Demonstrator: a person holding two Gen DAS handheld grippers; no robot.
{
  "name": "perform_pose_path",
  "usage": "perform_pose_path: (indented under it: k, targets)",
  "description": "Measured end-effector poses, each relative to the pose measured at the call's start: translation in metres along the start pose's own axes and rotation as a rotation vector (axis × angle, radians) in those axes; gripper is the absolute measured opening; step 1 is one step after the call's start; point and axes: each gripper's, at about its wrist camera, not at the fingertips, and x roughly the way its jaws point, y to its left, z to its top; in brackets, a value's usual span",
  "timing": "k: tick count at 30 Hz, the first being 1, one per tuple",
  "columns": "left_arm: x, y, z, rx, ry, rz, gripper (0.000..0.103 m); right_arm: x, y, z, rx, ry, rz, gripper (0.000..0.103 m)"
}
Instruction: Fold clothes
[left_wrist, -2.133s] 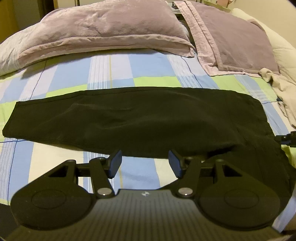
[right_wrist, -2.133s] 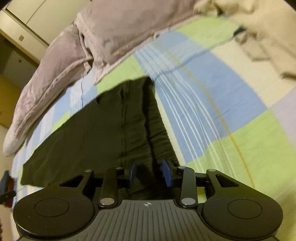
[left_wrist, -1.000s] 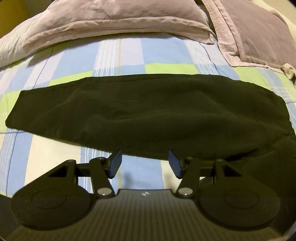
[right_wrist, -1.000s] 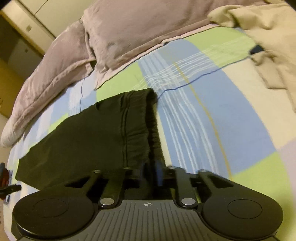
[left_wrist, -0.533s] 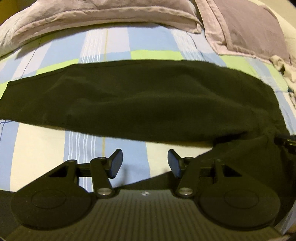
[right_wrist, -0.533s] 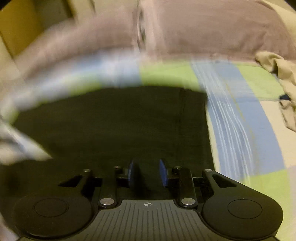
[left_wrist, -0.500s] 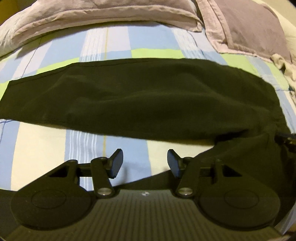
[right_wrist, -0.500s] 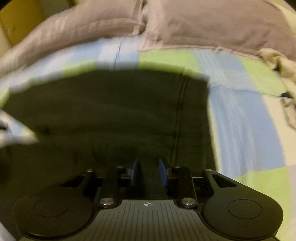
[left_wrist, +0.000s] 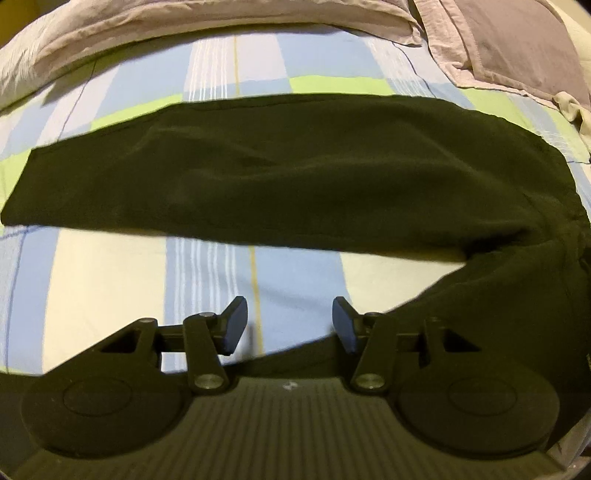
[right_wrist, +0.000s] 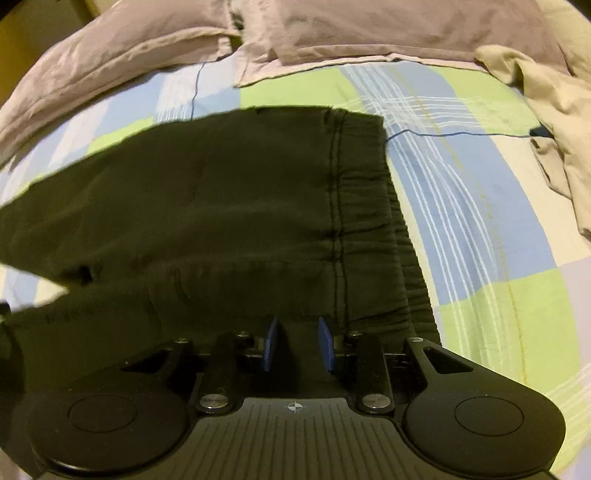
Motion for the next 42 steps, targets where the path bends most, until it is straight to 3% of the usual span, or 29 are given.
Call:
perform_pose_path:
  k: [4,10,11,12,13,16,22,27,30,32,34,36,40,42]
  targets:
    - [0.001,0.018,0.02,0.022,-0.035,-0.006,0.047,0.0,-0.004,0.026,0.012,-0.001,0.029,0.028]
    - [0.026,0.043,0.078,0.183,-0.108,-0.037,0.047,0.026,-0.004,0.092,-0.107,0.024,0.034,0.03]
    - [0.032,0.045,0.088,0.22,-0.118,-0.048,0.047,0.031,-0.001,0.105,-0.138,0.019,0.048,0.044]
    - [0.038,0.047,0.098,0.255,-0.123,-0.065,0.047,0.036,0.002,0.118,-0.168,0.015,0.063,0.064]
    - [0.044,0.05,0.107,0.29,-0.127,-0.082,0.047,0.042,0.005,0.131,-0.199,0.009,0.076,0.069]
    - [0.064,0.059,0.135,0.386,-0.13,-0.118,0.05,0.062,0.019,0.167,-0.313,0.008,0.083,0.069]
    - [0.102,0.084,0.174,0.551,-0.129,-0.146,0.06,0.1,0.033,0.194,-0.478,0.051,0.128,0.069]
    - [0.131,0.11,0.187,0.658,-0.047,-0.161,0.061,0.127,0.024,0.204,-0.53,0.129,0.146,0.069]
    - [0.14,0.127,0.192,0.627,0.012,-0.233,0.061,0.136,0.016,0.207,-0.496,0.177,0.172,0.069]
    - [0.144,0.134,0.196,0.586,0.045,-0.28,0.052,0.14,0.01,0.208,-0.461,0.207,0.193,0.069]
    - [0.14,0.133,0.194,0.601,0.043,-0.298,0.024,0.141,0.01,0.207,-0.459,0.22,0.201,0.054]
    - [0.132,0.129,0.188,0.634,0.021,-0.274,0.011,0.135,0.013,0.202,-0.486,0.205,0.192,0.029]
    - [0.101,0.125,0.168,0.646,-0.071,-0.202,0.008,0.107,0.02,0.19,-0.533,0.123,0.154,0.016]
    - [0.076,0.119,0.157,0.621,-0.125,-0.166,0.008,0.083,0.026,0.179,-0.552,0.042,0.115,0.004]
